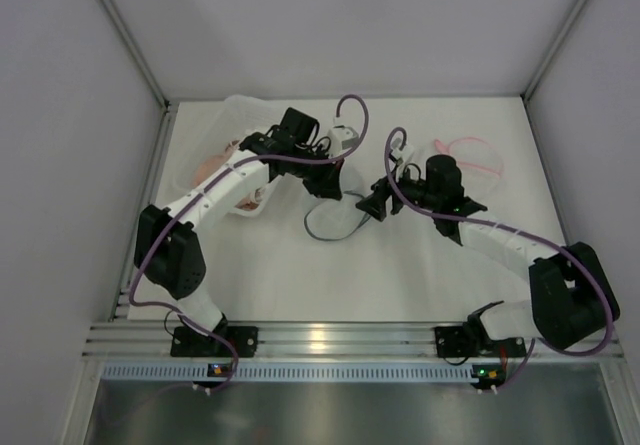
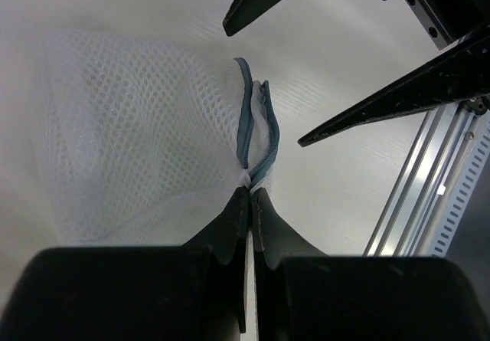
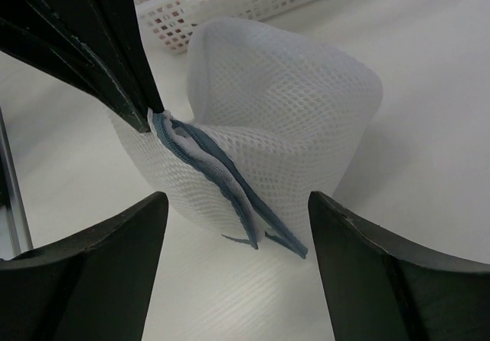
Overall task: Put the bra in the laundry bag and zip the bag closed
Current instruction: Zip the zipper on the laundry bag.
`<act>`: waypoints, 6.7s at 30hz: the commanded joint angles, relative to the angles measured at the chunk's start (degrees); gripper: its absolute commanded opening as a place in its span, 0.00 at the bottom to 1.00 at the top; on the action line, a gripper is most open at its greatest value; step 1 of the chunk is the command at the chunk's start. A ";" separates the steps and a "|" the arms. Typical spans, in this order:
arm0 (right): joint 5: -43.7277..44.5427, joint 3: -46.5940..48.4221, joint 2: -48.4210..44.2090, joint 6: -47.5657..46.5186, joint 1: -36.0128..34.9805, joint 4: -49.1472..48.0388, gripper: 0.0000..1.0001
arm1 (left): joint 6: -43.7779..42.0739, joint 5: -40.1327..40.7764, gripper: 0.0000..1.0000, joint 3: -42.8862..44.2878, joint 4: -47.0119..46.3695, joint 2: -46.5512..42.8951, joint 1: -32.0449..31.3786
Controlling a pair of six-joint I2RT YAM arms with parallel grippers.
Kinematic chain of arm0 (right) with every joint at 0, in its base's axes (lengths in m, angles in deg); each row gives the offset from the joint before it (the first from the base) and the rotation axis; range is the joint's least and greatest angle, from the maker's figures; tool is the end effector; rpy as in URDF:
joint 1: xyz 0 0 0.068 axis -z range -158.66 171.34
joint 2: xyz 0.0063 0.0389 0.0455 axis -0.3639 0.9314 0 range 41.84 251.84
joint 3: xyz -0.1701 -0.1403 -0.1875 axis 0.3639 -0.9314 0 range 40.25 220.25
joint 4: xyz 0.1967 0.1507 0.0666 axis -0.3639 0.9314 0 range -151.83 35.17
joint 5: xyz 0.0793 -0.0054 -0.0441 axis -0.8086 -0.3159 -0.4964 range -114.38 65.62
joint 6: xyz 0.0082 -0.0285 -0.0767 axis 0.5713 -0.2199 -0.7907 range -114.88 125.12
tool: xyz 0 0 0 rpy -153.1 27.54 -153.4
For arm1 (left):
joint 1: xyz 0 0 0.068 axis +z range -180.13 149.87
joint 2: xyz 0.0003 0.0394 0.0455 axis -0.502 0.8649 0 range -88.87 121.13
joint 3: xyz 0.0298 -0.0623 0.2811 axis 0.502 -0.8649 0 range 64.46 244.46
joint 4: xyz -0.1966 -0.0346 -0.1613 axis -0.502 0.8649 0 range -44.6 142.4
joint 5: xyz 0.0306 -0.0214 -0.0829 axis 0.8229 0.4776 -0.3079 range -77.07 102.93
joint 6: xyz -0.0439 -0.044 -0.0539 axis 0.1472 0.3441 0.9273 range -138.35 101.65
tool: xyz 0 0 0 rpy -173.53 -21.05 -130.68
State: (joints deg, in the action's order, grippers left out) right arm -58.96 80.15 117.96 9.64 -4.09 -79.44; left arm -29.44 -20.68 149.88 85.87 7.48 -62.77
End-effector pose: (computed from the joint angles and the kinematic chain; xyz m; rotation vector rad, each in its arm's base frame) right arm 0.2602 0.1688 0.2508 -0.7609 1.7870 0.9218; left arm 0.2998 -0.2391 0.3019 1.1518 2.1750 -0.8863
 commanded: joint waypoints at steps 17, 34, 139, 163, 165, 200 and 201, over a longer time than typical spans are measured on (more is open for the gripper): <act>4.26 4.75 8.52 -6.10 -4.36 -2.26 0.33 | 2.30 -3.57 0.01 1.06 -0.83 -0.56 -0.58; 4.35 -0.44 6.15 -1.70 -4.36 -9.82 0.00 | 22.58 29.38 0.99 2.11 -0.83 -10.40 4.25; 10.59 3.60 -0.88 28.10 -7.35 -4.47 0.59 | 38.86 46.96 0.00 -7.73 -27.64 -10.40 -7.79; 20.26 8.53 -0.01 17.73 -14.12 1.69 0.77 | 43.97 57.51 0.00 -7.91 -25.61 -12.42 -9.02; 22.19 8.09 0.87 15.80 -14.03 1.96 0.78 | 43.96 57.51 0.00 -8.00 -25.61 -12.86 -9.10; 20.69 10.28 0.08 29.85 -15.08 2.93 0.79 | 50.47 62.96 0.00 -8.88 -25.53 -14.09 -10.86; 21.14 11.07 0.69 29.76 -15.35 2.84 0.79 | 51.08 63.57 0.00 -8.96 -25.61 -14.18 -11.21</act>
State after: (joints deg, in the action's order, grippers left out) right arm -39.38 87.10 117.80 39.25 -17.73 -72.47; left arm 19.56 40.46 141.12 62.37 -3.86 -73.07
